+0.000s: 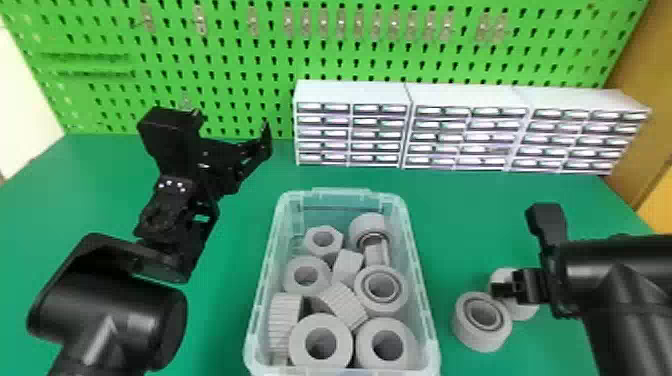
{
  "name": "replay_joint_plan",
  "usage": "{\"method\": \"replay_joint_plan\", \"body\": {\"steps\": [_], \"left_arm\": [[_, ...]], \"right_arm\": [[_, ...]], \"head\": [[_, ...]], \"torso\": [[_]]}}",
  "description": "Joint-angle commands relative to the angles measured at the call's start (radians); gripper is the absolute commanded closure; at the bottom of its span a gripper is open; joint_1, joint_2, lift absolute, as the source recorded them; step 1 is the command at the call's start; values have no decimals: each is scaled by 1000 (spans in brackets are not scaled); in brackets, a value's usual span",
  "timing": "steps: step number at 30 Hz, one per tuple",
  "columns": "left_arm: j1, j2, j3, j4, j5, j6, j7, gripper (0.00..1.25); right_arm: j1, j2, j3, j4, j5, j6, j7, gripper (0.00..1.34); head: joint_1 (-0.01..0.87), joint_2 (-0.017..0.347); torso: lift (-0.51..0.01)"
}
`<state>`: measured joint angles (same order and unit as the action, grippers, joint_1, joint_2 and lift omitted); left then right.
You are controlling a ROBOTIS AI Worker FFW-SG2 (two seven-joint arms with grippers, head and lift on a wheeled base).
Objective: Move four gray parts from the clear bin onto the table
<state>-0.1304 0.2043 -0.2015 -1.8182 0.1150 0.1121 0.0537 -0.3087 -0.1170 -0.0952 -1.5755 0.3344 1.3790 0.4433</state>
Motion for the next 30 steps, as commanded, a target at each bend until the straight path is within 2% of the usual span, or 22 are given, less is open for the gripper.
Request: {"method": "replay_joint_plan", "body": {"steps": [1,11,16,30], "left_arm": [[0,0,-1,0,0,0,0,165],[2,0,2,0,0,0,0,165],[2,0,2,0,0,0,0,163],[2,0,-4,2,-2,1,0,165]], "right_arm": [[-1,-1,2,0,0,0,0,532],[-13,0,23,-12,0,0,0,533],[-30,-7,32,-17,-46,-35,0,532],[-138,-18,172,-17,-46,-41,0,532]], "head": [[678,34],[678,34],[678,34],[678,34]], "torso": [[-50],[-50],[-50],[-50]]}}
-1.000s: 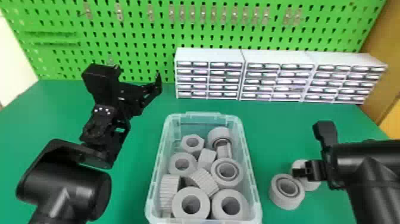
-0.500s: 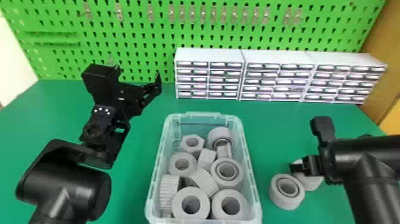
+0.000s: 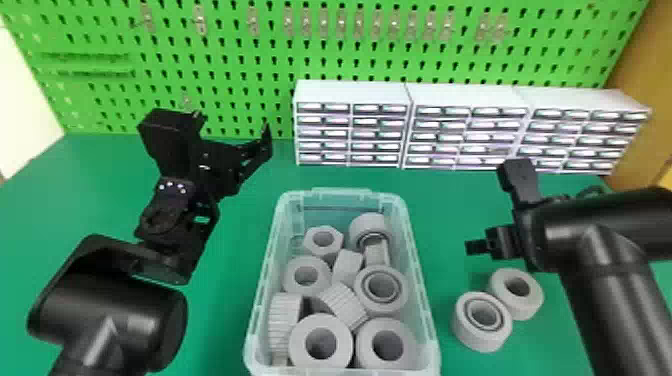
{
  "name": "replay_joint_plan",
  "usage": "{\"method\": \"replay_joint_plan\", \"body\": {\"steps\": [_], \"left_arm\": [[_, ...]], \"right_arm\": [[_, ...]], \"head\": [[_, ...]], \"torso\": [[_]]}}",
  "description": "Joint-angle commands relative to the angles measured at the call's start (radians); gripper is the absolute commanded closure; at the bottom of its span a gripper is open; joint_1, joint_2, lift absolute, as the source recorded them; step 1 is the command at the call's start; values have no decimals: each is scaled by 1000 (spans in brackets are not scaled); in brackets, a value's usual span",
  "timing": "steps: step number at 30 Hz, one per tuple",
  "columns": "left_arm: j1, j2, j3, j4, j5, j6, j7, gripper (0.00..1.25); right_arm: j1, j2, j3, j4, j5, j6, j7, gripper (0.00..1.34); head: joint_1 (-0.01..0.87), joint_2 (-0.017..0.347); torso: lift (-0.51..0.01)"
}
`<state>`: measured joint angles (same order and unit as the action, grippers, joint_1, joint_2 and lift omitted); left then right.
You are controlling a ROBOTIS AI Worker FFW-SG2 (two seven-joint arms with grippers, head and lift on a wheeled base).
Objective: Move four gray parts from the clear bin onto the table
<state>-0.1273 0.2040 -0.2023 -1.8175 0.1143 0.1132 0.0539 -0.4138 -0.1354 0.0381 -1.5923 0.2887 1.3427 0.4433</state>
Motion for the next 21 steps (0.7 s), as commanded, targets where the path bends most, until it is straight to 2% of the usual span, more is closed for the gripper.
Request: {"method": "replay_joint_plan", "body": {"steps": [1,21], "left_arm": [[-2,0,-3,1,-1,0,0,163],[3,0,9,3,-5,0,1,162]], "right_arm": [[-43,2,54,0,-3,-7,0,532],[-134,26,298,0,-95,-22,0,529]], "head": [[678,34],[678,34]], "torso": [[-50],[-50]]}}
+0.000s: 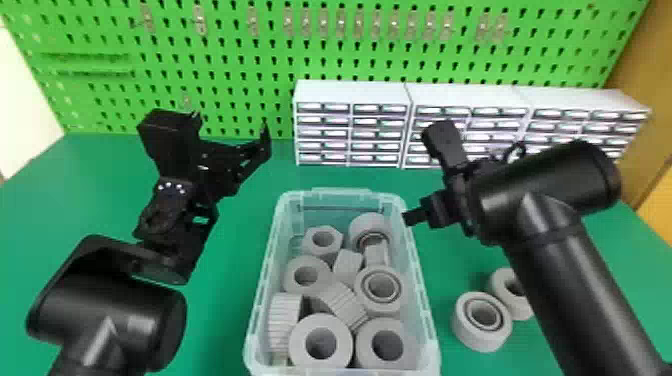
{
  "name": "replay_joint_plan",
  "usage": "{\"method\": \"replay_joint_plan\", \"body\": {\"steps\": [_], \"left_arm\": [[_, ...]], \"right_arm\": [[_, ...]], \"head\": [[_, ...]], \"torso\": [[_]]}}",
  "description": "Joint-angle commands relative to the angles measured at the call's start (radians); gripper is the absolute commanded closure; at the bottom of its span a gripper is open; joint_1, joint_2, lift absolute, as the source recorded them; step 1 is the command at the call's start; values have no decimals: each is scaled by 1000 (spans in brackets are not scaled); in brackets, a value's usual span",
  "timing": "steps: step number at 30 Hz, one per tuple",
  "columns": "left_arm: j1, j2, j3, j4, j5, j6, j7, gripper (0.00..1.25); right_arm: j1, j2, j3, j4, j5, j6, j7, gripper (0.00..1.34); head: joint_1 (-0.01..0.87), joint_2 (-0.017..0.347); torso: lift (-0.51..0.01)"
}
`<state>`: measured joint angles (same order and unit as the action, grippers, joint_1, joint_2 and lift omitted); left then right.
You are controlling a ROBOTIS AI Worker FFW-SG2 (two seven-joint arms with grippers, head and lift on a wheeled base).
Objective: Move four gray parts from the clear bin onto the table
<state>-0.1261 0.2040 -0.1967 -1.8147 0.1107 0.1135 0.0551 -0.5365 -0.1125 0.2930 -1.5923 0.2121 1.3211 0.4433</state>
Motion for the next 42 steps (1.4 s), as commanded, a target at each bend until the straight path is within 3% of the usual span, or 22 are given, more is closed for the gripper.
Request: {"method": "replay_joint_plan", "body": {"steps": [1,16,30,35,42], "left_arm": [[2,0,7,0,-2,2,0,162],[13,0,28,0,-8,6,2,160],[10,0,62,5,-3,20,18,162],[8,-2,97,9,9,20,26,163],[5,-15,149,12,0,20,26,163]], "right_arm": [[-14,4,51,0,-23,0,0,529],[-33,13,182,-11,-212,0,0,529],[-34,-29,262,-49,-315,53,0,530],[-46,-30,291,-49,-327,52,0,530],[-71,-39,339,-49,-407,47,0,527]], "head": [[678,34],[678,34],[678,34],[678,34],[678,34]], "torso": [[-50],[-50],[-50],[-50],[-50]]}}
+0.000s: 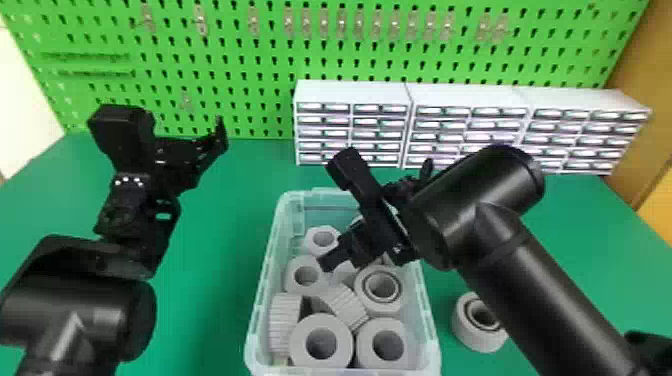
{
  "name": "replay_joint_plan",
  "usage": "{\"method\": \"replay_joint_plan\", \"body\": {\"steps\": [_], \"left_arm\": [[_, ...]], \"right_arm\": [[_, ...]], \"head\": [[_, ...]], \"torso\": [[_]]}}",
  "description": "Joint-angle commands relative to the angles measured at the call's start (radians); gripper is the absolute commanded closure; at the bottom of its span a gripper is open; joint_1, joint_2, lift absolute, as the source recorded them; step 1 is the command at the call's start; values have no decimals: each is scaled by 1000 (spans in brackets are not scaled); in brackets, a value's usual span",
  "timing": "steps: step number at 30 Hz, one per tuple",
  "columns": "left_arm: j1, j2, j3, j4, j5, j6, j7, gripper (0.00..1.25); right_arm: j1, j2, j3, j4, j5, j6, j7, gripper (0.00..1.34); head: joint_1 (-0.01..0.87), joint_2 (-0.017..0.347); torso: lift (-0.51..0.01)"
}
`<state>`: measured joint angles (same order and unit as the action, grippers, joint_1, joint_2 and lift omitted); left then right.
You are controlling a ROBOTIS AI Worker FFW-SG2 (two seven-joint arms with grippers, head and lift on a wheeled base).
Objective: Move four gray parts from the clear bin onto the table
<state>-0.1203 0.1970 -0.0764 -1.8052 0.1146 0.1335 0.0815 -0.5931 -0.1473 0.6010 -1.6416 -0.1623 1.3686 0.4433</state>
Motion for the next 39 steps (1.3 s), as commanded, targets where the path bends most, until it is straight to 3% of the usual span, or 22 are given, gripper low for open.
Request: {"method": "replay_joint_plan", "body": {"steps": [1,6,11,20,32,39], "left_arm": [[-1,-11,32,3,-7,0,0,163],[-2,-14,41,10,-15,0,0,167],[2,-16,53,12,-20,0,0,165],[4,-22,75,17,-35,5,0,165],[5,-34,83,21,-38,6,0,165],[2,-39,73,29,-39,6,0,167]], "right_arm": [[-17,-5,34,0,-37,3,0,527],[-33,-12,37,-11,-62,37,0,529],[-36,-37,34,-93,-69,99,0,527],[-17,-78,-1,-179,-174,191,3,530],[30,-138,-18,-244,-212,204,5,532],[45,-193,-17,-270,-267,204,5,530]], "head": [[678,34],[678,34],[678,34],[678,34],[678,34],[678,34]], "torso": [[-50],[-50],[-50],[-50],[-50],[-50]]}}
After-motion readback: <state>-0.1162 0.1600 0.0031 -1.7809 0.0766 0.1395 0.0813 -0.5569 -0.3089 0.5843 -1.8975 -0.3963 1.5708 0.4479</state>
